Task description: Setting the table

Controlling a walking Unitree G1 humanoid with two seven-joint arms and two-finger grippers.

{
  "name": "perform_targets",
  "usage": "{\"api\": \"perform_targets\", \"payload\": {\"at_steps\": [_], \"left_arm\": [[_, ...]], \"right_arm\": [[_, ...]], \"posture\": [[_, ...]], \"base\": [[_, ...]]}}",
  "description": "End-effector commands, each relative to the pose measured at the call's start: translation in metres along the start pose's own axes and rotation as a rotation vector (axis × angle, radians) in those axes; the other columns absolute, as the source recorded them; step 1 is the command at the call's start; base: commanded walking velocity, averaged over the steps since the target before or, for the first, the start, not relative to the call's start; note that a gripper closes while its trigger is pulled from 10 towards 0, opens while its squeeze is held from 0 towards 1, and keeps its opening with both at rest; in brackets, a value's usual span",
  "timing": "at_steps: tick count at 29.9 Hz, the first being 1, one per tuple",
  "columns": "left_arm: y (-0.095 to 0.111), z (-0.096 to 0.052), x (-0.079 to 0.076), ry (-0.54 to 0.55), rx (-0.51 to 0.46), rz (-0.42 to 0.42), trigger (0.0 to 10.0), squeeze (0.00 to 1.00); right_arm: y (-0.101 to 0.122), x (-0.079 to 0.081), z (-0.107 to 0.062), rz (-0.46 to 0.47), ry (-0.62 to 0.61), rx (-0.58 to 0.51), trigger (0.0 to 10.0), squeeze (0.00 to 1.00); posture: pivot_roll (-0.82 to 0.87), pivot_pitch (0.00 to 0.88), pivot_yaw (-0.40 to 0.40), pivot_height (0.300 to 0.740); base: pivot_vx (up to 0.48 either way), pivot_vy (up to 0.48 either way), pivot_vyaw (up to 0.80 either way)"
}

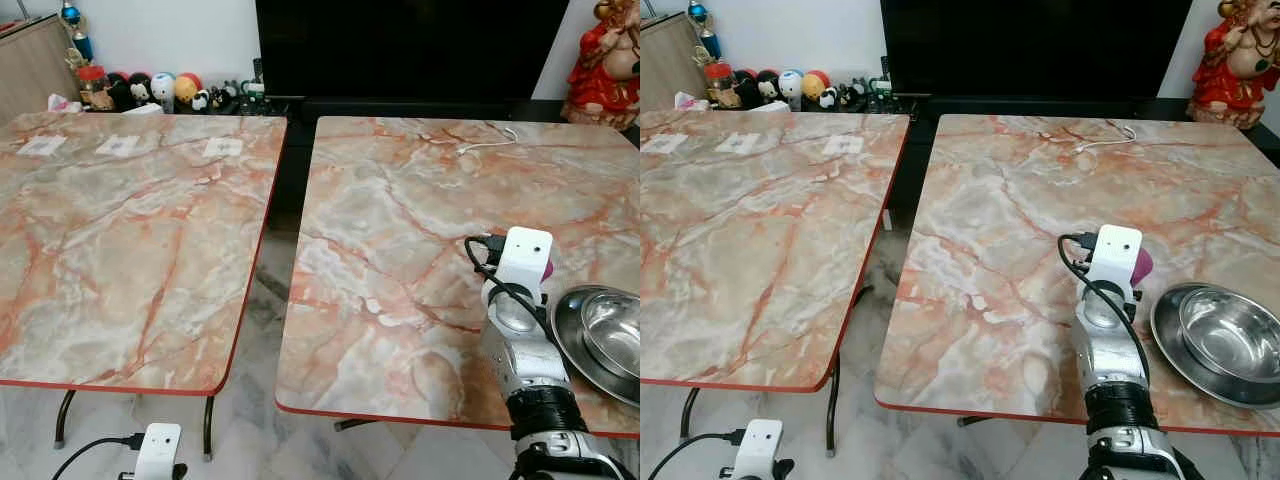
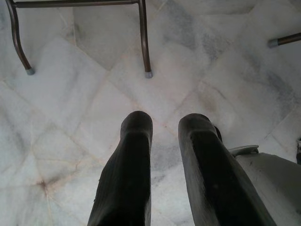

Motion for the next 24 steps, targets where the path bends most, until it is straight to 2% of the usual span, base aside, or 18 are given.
{"api": "perform_targets", "payload": {"at_steps": [1,15,19,22,24], "left_arm": [[-0.003,0.0,-0.001,-0.005,0.017,-0.007,10.0,0.0],[-0.003,0.0,-0.001,-0.007,0.018,-0.008,10.0,0.0],[-0.003,0.0,-0.001,-0.005,0.017,-0.009,10.0,0.0],[-0.003,0.0,-0.001,-0.004,0.016,-0.009,10.0,0.0],[-0.003,0.0,-0.001,-0.004,0.016,-0.009,10.0,0.0]], "right_arm": [[0.018,0.001,0.002,0.021,-0.002,-0.053,10.0,0.0],[0.019,0.003,0.001,0.035,0.018,-0.07,10.0,0.0],[0.028,0.005,-0.001,0.08,0.031,-0.123,10.0,0.0],[0.041,0.013,-0.008,0.106,0.099,-0.232,10.0,0.0],[0.039,0.014,-0.01,0.105,0.108,-0.238,10.0,0.0]], "posture": [[0.08,0.0,-0.006,0.74],[0.08,0.0,-0.007,0.74],[0.08,0.0,-0.007,0.74],[0.08,0.0,-0.009,0.74],[0.08,0.0,-0.009,0.74]], "base": [[0.0,0.0,0.0],[0.0,0.0,0.0],[0.0,0.0,0.0],[0.0,0.0,0.0],[0.0,0.0,0.0]]}}
Point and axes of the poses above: a point about 5 cm out from each wrist's last joint towards the gripper, its own z axis pointing out of the wrist towards the gripper, its own y axis along the axis of the wrist's last joint, x = y × z, the point moved 4 cm from there along z, pointing out of the wrist towards the gripper, and after that the axes turned 9 degrees about z, right-handed, at the moved point
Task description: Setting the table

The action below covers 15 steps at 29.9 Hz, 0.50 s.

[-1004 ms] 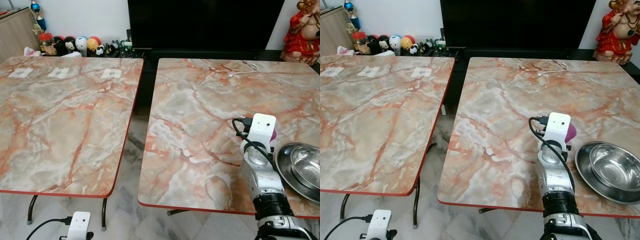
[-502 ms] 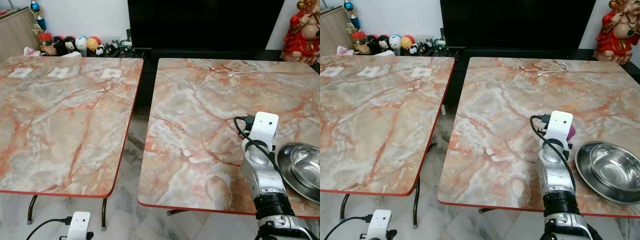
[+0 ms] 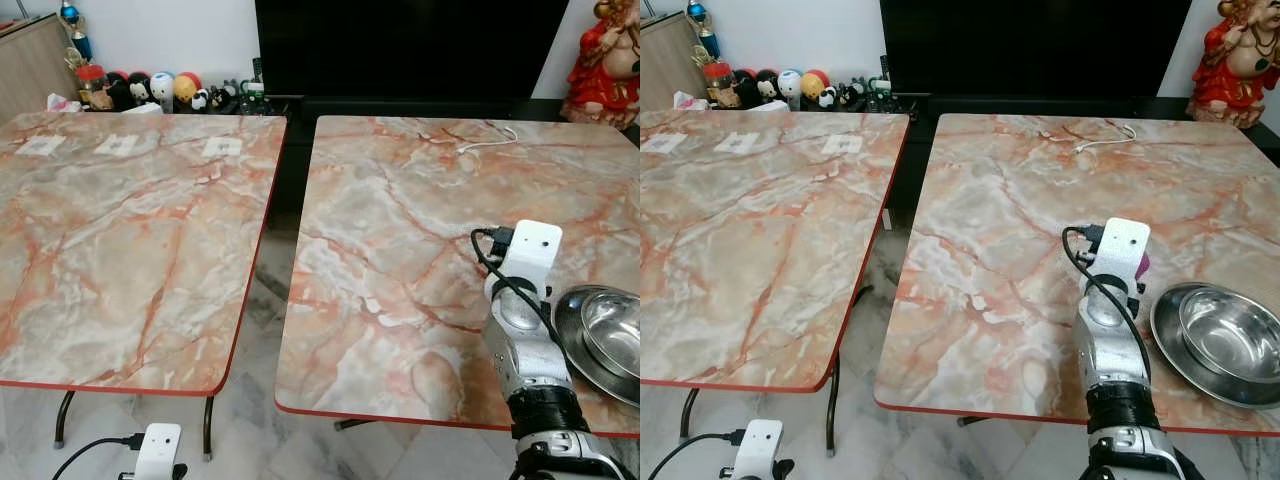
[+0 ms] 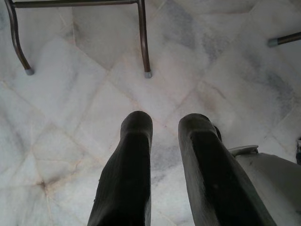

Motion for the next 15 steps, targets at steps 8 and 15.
{"api": "perform_targets", "payload": {"at_steps": [8,15], "left_arm": [[-0.002,0.0,0.001,0.0,0.012,-0.007,10.0,0.0],[-0.001,0.0,0.001,-0.002,0.006,-0.007,10.0,0.0]], "right_arm": [[-0.001,0.009,-0.024,0.058,0.146,-0.094,10.0,0.0],[-0.003,0.013,-0.027,0.034,0.19,-0.102,10.0,0.0]], "posture": [[0.07,0.0,-0.002,0.74],[0.07,0.001,-0.001,0.74]], "base": [[0.0,0.0,0.0],[0.0,0.0,0.0]]}}
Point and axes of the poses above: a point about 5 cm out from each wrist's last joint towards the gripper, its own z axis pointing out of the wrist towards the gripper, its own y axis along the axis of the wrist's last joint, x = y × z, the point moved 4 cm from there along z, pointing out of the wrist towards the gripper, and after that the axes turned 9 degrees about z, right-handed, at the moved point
